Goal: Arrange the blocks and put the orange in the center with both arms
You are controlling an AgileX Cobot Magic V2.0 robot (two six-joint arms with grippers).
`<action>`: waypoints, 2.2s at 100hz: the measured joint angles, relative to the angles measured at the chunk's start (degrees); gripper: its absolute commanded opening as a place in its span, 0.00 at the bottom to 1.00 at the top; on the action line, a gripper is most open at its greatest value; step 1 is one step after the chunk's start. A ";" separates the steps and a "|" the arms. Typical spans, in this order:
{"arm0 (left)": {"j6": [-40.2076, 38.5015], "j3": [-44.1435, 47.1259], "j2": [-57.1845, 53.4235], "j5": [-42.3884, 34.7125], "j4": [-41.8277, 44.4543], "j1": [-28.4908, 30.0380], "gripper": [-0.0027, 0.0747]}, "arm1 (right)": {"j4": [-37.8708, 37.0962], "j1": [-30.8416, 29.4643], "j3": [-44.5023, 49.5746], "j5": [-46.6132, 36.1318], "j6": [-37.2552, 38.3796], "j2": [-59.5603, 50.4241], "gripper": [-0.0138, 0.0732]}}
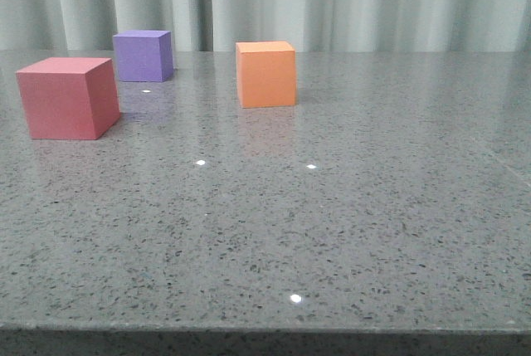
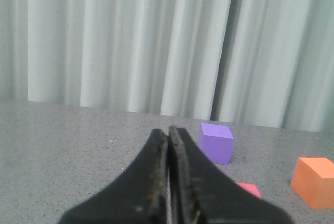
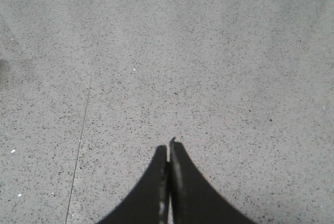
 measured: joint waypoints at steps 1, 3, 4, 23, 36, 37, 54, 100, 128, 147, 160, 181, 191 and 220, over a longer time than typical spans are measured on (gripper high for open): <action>0.00 -0.62 0.49 0.86 0.00 0.00 0.01 | 0.00 0.00 0.00 0.00 0.00 0.00 0.08; 0.00 -2.43 1.51 2.19 0.00 0.00 0.01 | 0.00 0.00 0.00 0.00 0.00 0.00 0.08; 0.00 -3.68 2.57 2.65 0.00 0.00 0.01 | 0.00 0.00 0.00 0.00 0.00 0.00 0.08; 0.00 -19.85 17.34 17.08 -0.13 0.00 0.01 | 0.00 0.00 0.00 0.00 0.00 0.00 0.08; 0.00 -27.73 26.89 23.92 -0.13 0.00 0.01 | 0.00 0.00 0.00 0.00 0.00 0.00 0.08; 0.00 -28.36 27.33 24.17 -0.13 0.00 0.01 | 0.00 0.00 0.00 0.00 0.00 0.00 0.08; 0.00 -32.09 35.62 27.08 -0.13 0.00 0.01 | 0.00 0.00 0.00 0.00 0.00 0.00 0.08; 0.00 -32.44 41.87 28.78 -0.17 0.00 0.49 | 0.00 0.00 0.00 0.00 0.00 0.00 0.08; 0.00 -32.44 41.87 30.21 0.45 0.00 0.91 | 0.00 0.00 0.00 0.00 0.00 0.00 0.08; 0.00 -32.44 41.87 30.81 0.45 0.00 0.91 | 0.00 0.00 0.00 0.00 0.00 0.00 0.08; 0.00 -32.44 41.87 30.94 0.45 0.00 0.91 | 0.00 0.00 0.00 0.00 0.00 0.00 0.08; 0.00 -33.06 41.96 30.94 -1.57 -1.65 0.91 | -0.09 0.00 0.00 0.00 0.00 0.00 0.08; 0.00 -35.37 43.00 30.94 -3.05 -4.53 0.91 | -0.09 0.00 0.00 0.00 0.00 0.00 0.08; -4.30 -46.23 55.19 30.94 -4.05 -17.44 0.88 | -0.09 0.00 0.00 0.00 0.00 0.00 0.08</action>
